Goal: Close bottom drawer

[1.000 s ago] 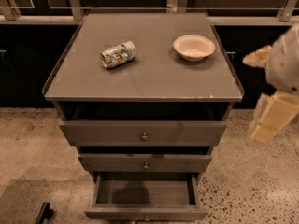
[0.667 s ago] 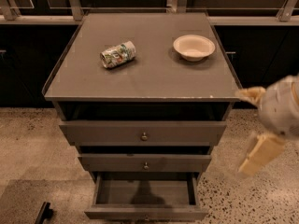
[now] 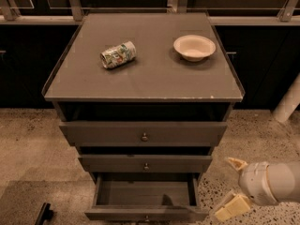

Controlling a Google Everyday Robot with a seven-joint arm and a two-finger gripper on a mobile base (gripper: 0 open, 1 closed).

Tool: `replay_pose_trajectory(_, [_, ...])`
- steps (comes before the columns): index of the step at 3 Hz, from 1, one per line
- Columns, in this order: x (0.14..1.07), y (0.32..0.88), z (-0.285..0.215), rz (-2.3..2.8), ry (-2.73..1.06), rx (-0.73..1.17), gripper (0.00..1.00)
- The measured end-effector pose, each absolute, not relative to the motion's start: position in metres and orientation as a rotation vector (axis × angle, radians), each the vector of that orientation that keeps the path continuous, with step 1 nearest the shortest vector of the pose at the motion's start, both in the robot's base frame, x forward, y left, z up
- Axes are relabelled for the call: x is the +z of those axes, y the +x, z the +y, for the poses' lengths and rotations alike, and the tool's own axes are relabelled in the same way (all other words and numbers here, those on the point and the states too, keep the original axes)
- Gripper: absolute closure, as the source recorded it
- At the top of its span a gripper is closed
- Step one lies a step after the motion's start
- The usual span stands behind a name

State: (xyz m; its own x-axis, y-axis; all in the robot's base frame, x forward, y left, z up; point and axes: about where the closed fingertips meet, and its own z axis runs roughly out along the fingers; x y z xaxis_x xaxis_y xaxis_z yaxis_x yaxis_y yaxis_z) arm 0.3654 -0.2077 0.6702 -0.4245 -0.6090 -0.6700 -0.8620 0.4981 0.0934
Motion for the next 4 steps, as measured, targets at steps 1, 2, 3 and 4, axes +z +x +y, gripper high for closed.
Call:
replay_pose_trajectory(1, [0.639, 0.381, -0.213, 2.189, -1.128, 0.579, 0.0])
replay_pose_trajectory(2, [0.639, 0.381, -0.213, 2.189, -1.128, 0.579, 0.0])
replay_pose_trajectory(3, [0.598, 0.379, -0.214, 2.183, -1.099, 0.654, 0.0])
replay_pose_trajectory(4, [0.541, 0.38, -0.21, 2.153, -1.114, 0.757, 0.0])
